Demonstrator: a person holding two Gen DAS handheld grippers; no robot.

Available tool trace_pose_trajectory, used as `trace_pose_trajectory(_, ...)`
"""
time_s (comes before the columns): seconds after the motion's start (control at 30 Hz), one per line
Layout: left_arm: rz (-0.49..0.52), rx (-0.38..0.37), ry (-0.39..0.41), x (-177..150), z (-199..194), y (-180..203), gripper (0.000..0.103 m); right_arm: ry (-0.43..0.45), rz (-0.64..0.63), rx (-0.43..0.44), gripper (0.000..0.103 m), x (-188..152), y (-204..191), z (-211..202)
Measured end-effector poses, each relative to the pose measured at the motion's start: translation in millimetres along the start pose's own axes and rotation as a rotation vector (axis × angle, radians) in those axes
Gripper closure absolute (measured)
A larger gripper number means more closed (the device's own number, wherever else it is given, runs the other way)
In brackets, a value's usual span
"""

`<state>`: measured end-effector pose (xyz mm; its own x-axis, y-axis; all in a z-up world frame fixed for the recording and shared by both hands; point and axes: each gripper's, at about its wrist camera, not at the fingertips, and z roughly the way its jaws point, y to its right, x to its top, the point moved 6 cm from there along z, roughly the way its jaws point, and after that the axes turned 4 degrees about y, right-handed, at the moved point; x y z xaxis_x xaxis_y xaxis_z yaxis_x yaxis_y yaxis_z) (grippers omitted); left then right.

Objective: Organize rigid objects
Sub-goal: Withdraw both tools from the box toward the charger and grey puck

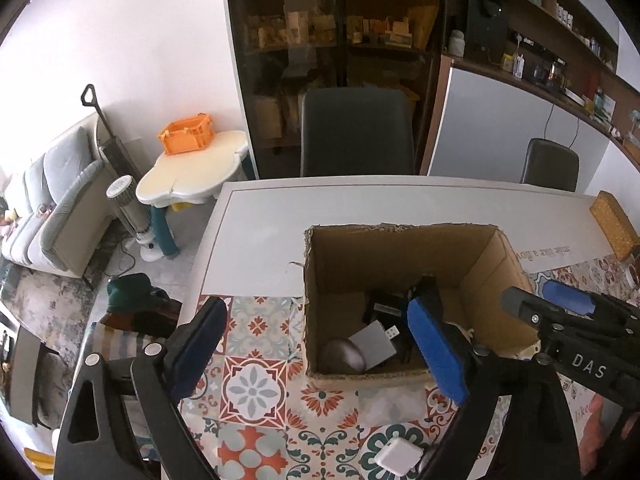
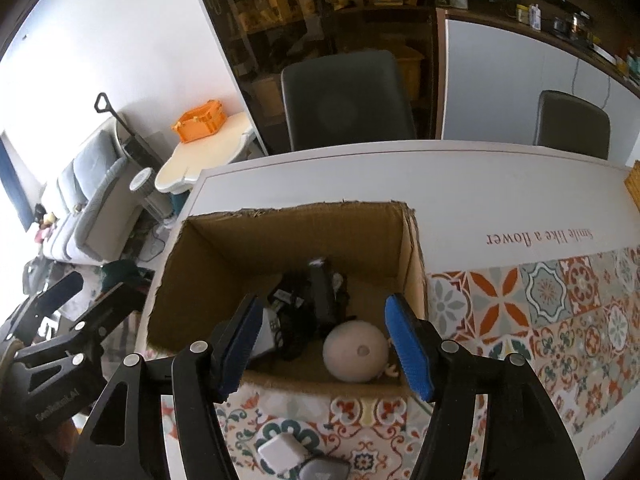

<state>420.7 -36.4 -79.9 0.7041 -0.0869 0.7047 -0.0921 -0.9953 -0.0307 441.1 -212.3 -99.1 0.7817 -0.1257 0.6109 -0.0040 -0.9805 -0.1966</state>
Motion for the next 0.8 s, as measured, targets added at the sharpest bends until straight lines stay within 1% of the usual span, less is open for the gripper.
trace_pose_trajectory(0.17, -0.017, -0.002, 0.007, -11.6, -16.6, -2.8, 0.006, 0.024, 0.015, 0.004, 0.039, -12.2, 1.4, -22.1)
trace_pose_trajectory(0.37, -0.013, 0.006, 0.010, -26.1, -33.9, -1.6, 0.004, 0.061, -0.018, -0.007, 0.038, -26.2, -3.2, -49.0)
trace_pose_trajectory(0.57, -0.038, -0.007, -0.009, -46.4, -47.9, -4.2, 0.003, 0.062, -0.035, 0.004, 0.037, -41.8, -6.6, -64.4)
trace_pose_trajectory(0.8, -0.035, 0.028, -0.014, -64.3, -60.0, -4.0, 0.003, 0.053, -0.052, 0.020, 0.037, -59.6, -8.3, -73.5)
